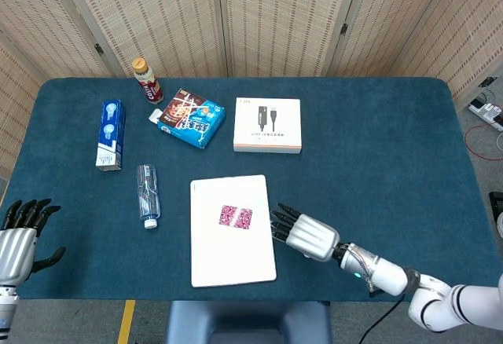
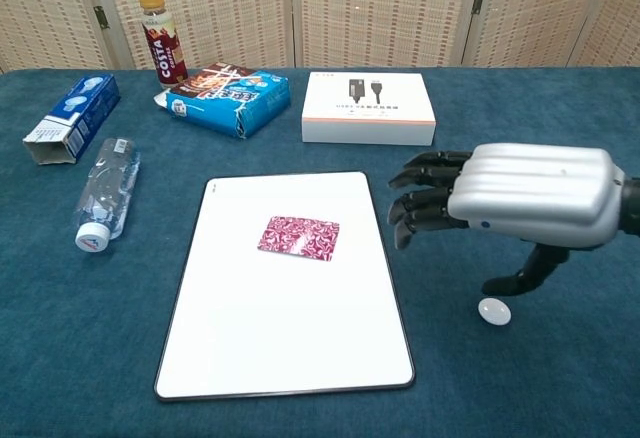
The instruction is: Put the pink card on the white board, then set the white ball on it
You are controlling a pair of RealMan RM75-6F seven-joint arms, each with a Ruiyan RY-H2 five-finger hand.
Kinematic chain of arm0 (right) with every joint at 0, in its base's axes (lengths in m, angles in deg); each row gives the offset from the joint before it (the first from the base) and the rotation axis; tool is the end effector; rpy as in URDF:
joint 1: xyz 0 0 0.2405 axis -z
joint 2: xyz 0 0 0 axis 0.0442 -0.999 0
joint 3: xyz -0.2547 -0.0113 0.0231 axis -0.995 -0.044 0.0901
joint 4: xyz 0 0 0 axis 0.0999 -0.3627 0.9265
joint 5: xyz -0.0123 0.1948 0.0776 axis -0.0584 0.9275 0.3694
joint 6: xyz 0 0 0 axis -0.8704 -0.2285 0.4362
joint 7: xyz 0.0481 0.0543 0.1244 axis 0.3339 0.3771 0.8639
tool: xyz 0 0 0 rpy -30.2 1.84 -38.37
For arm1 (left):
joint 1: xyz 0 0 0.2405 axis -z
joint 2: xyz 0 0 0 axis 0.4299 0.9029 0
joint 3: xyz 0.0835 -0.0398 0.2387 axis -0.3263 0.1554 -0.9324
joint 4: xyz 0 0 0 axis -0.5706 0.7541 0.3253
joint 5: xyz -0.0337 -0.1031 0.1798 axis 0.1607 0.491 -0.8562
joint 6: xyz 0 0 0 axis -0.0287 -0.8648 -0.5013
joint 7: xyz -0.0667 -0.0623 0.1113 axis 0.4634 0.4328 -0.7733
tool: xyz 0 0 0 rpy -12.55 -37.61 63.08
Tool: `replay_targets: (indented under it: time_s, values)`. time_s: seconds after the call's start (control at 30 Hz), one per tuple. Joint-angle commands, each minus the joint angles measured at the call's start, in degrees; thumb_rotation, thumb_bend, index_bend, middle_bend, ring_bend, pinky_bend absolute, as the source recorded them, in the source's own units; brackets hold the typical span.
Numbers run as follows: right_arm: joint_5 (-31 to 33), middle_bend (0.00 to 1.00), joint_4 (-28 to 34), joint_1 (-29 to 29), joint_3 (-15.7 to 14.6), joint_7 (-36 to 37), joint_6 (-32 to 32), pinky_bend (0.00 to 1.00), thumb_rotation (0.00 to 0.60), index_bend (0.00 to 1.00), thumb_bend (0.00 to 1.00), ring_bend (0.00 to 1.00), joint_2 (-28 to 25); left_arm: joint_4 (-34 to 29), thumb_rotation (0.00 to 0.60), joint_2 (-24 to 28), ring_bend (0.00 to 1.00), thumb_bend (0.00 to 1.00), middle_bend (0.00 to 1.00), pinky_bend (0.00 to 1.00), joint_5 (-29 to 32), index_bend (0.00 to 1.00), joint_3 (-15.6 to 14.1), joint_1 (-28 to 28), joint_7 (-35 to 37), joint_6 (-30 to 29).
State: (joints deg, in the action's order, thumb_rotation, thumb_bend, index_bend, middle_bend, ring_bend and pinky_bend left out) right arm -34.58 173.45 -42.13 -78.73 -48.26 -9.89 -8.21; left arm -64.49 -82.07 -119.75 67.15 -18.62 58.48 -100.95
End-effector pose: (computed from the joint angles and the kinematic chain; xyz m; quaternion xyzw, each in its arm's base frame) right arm -0.1742 -0.2695 0.0053 0.9090 -0.1006 0.3054 0.2651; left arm -0.2943 0.1896 0.1630 -0.6162 -0.3707 -0.3477 0.6016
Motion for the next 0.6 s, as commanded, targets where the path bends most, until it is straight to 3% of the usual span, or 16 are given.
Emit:
replay_targets:
  time_s: [0.03, 0.6]
  values:
    - [-0.8, 0.22, -1.5, 1.4, -0.8, 0.7, -0.9, 0.0, 0.6, 0.28, 0.25, 0.01, 0.4, -0.3, 0.6, 0.1, 0.13, 0.26, 0.16, 0.0, 0.0, 0.23, 0.0, 0.0, -0.1, -0.1]
    - [-3.4, 0.24, -7.1, 5.0, -2.4, 3.1, -1.3, 0.0, 0.6, 0.36, 0.25, 0.03, 2.8, -1.4, 0.6, 0.7, 0.13, 0.26, 0.16, 0.0, -0.2, 0.23, -0.4, -0.3, -0.3, -0.3]
